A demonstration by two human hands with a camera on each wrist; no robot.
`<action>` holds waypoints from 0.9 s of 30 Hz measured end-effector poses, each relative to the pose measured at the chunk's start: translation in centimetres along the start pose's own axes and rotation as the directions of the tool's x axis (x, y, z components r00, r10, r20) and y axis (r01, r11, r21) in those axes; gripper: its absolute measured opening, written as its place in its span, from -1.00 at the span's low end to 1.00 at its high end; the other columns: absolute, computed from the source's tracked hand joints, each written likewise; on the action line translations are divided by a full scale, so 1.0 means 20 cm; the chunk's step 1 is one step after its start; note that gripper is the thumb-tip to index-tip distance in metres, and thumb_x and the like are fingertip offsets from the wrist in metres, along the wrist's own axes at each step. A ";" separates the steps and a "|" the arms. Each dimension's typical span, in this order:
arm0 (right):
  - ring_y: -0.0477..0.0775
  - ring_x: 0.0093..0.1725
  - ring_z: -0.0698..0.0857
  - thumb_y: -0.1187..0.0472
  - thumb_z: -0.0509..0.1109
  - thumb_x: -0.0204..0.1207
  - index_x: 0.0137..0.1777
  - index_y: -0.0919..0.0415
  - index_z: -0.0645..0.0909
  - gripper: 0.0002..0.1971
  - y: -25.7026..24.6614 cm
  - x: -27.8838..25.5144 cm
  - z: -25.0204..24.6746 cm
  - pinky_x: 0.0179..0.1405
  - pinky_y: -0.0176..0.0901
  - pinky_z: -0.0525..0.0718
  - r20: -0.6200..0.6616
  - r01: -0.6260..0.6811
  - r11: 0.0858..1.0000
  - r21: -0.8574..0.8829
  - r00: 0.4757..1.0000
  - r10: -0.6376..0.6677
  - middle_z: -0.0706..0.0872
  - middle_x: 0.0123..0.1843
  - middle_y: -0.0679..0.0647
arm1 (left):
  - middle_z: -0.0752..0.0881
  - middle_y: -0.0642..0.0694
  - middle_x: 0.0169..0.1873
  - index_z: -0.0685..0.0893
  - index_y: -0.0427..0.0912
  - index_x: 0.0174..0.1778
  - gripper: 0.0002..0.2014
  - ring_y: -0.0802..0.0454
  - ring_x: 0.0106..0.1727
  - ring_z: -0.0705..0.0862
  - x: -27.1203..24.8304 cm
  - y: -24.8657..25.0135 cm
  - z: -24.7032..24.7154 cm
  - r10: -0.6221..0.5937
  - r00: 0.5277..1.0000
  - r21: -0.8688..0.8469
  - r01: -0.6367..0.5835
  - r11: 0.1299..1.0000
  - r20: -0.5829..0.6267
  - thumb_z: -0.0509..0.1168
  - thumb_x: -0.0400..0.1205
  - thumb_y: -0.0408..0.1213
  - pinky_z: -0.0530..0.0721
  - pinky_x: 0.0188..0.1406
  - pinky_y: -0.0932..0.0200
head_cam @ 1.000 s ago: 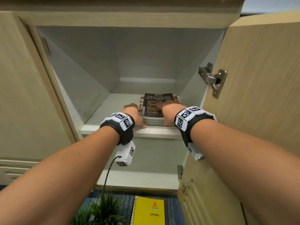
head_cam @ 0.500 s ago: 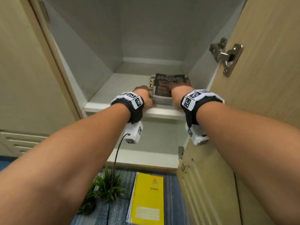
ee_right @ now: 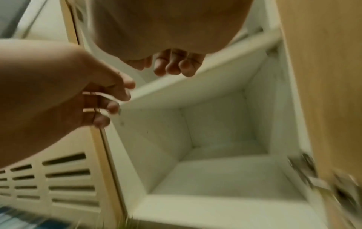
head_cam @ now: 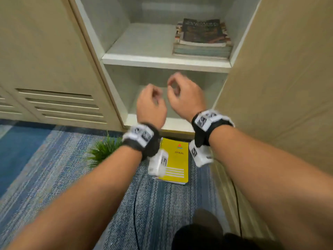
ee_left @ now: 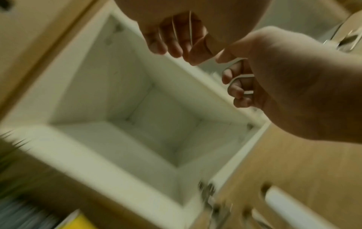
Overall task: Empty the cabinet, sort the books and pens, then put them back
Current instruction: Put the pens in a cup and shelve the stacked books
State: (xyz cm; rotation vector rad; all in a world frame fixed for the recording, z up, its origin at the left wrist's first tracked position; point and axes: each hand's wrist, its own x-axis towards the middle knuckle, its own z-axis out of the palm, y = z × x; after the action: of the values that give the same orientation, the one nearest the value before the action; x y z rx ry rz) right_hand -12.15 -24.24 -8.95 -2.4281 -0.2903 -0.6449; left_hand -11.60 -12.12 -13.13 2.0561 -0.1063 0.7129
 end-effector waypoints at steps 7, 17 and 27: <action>0.28 0.19 0.72 0.01 0.35 0.58 0.12 0.03 0.62 -0.81 0.54 -0.72 0.56 -0.01 -0.04 0.61 0.371 -0.599 0.776 -0.199 0.686 0.625 0.78 0.10 0.15 | 0.75 -0.23 0.11 0.66 -0.15 0.12 -0.71 -0.22 0.21 0.69 -0.70 -0.67 0.21 -0.722 0.536 0.529 0.496 0.689 0.438 0.36 0.51 -0.16 0.63 0.17 0.05; 0.38 0.40 0.59 -0.09 0.63 0.17 0.64 0.25 0.26 0.06 0.85 -1.07 0.96 -0.16 0.12 0.81 0.587 -0.973 0.173 -0.151 0.053 0.808 0.45 0.59 0.23 | 0.63 -0.23 0.25 0.50 -0.29 0.36 -0.02 -0.26 0.21 0.67 -0.84 -0.97 0.35 -0.907 0.119 0.530 0.777 0.338 0.404 0.60 0.06 0.11 0.66 0.14 -0.01; 0.28 0.26 0.62 -0.04 0.51 0.23 0.42 0.12 0.38 -0.26 0.85 -1.11 0.87 0.05 0.19 0.75 0.649 -0.999 0.029 0.041 0.049 0.760 0.55 0.36 0.13 | 0.64 -0.17 0.33 0.54 -0.31 0.38 -0.30 -0.17 0.22 0.62 -0.78 -0.83 0.40 -0.853 0.184 0.298 0.883 0.362 0.489 0.54 0.28 -0.45 0.53 0.16 0.15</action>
State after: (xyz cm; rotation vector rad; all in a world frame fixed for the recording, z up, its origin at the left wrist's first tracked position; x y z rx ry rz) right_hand -18.76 -28.39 -41.00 -1.5769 0.9078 0.6416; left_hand -15.32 -12.11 -37.07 1.7742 0.6997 -0.6917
